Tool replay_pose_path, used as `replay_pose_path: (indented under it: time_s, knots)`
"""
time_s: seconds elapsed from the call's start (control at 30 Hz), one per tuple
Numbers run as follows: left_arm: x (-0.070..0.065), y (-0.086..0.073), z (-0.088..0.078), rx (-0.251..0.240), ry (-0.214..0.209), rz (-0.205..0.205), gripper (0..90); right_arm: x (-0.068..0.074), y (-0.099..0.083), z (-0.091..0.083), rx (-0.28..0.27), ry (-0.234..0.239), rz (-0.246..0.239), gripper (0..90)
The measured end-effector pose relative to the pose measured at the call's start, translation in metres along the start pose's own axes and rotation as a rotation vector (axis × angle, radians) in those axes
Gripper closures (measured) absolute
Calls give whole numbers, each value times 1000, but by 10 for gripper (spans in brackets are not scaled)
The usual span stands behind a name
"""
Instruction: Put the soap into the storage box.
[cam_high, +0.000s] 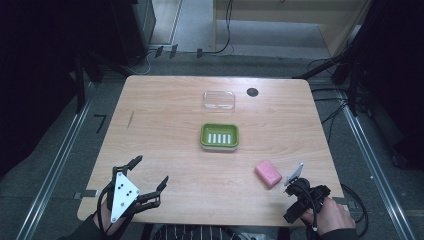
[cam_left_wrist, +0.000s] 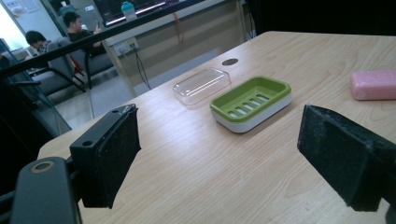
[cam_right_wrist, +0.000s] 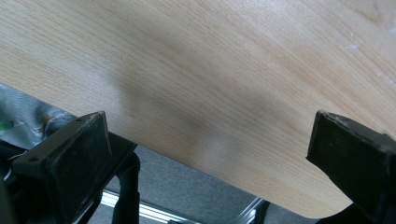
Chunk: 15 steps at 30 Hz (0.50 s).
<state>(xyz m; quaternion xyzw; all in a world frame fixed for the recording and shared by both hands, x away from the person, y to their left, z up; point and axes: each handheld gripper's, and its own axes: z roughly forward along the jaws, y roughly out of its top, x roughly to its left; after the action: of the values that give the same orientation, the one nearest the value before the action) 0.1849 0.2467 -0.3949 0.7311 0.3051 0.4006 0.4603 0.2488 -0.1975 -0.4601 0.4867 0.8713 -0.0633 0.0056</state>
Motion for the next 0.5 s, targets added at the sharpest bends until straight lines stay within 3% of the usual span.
replay_pose_path:
  time_s: [0.5]
  knots:
    - [0,1,2,5,1,-14,133,0,3,-4,-63,-5,-16,0]
